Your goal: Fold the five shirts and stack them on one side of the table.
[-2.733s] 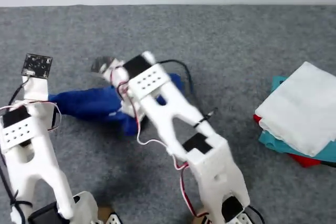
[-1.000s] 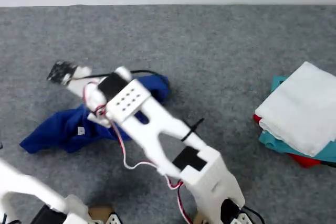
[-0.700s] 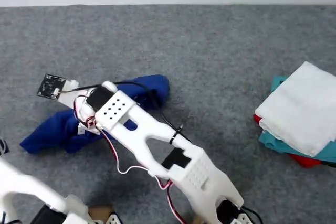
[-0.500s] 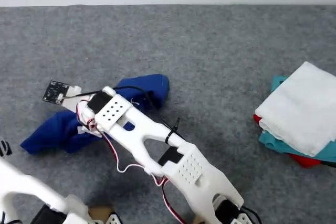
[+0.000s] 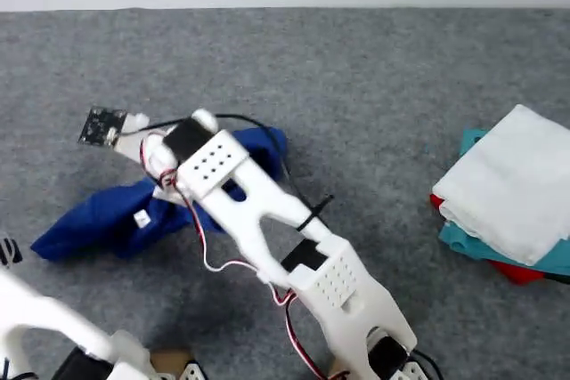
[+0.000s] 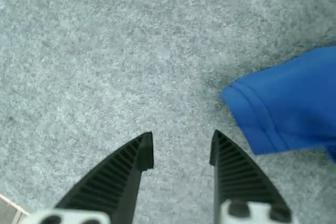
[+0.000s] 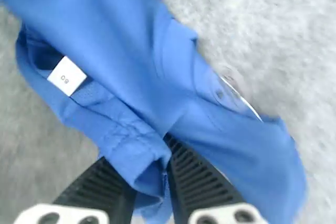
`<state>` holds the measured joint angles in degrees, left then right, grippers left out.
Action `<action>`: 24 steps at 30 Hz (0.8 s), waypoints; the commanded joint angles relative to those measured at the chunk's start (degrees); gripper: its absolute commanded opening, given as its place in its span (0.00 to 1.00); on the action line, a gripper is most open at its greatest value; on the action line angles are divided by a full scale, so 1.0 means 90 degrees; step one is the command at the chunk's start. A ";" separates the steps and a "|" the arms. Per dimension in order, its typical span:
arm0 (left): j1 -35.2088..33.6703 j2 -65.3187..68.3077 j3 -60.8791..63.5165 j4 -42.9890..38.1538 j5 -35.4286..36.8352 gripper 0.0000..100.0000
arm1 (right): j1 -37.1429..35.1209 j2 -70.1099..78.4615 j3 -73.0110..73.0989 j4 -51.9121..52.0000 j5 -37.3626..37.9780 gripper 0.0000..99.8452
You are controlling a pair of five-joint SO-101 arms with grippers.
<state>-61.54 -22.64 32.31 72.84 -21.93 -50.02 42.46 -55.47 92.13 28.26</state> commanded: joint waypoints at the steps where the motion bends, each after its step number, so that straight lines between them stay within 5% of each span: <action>1: 0.0244 -0.0205 -0.0083 -0.0078 0.0078 0.18 | 0.0347 -0.0611 -0.0938 0.1148 0.0205 0.01; 11: 0.1270 -0.0215 -0.0493 0.0215 0.0039 0.18 | 0.1402 -0.1890 0.0107 0.1206 0.0205 0.01; 24: 0.4220 -0.0156 -0.0103 0.1035 -0.1328 0.18 | 0.2125 -0.1685 0.1280 0.0571 0.0127 0.03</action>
<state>-27.60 -22.64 30.99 81.36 -31.69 -31.82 27.60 -43.34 98.11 29.67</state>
